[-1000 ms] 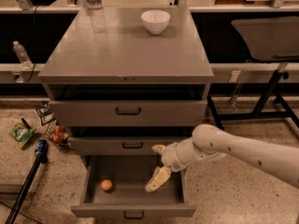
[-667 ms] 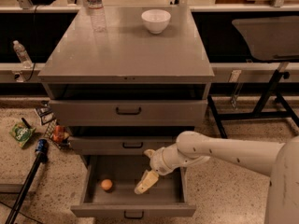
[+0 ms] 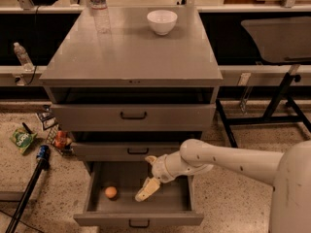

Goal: Pick orange from bottom drawer and place on counter

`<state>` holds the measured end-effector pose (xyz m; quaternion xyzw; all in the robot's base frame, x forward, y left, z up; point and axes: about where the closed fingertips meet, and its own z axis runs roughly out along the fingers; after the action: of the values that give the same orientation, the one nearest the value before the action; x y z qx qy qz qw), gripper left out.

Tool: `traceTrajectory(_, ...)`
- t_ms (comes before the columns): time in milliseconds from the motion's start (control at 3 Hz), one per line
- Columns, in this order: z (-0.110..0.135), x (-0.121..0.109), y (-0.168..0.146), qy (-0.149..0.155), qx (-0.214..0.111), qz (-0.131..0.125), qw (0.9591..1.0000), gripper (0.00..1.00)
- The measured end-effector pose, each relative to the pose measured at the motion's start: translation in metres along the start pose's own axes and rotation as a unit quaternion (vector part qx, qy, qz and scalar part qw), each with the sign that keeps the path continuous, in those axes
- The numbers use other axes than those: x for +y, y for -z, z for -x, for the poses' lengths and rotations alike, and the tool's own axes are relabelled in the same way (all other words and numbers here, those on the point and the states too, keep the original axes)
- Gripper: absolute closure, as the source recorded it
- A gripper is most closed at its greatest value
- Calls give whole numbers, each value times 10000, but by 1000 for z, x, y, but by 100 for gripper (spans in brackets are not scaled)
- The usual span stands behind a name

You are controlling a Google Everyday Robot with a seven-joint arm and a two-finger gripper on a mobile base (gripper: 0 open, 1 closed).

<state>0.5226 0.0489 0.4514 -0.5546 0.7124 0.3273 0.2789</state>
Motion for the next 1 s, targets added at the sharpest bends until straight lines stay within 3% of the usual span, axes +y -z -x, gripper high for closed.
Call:
traceTrajectory(333, -20, -8, -47, -183, -344, 130, 9992, 0)
traceTrajectory(667, -43, -24, -128, -327, -606, 211, 9974, 0)
traceTrajectory(1000, -43, -24, -128, -326, -606, 212, 9974, 0)
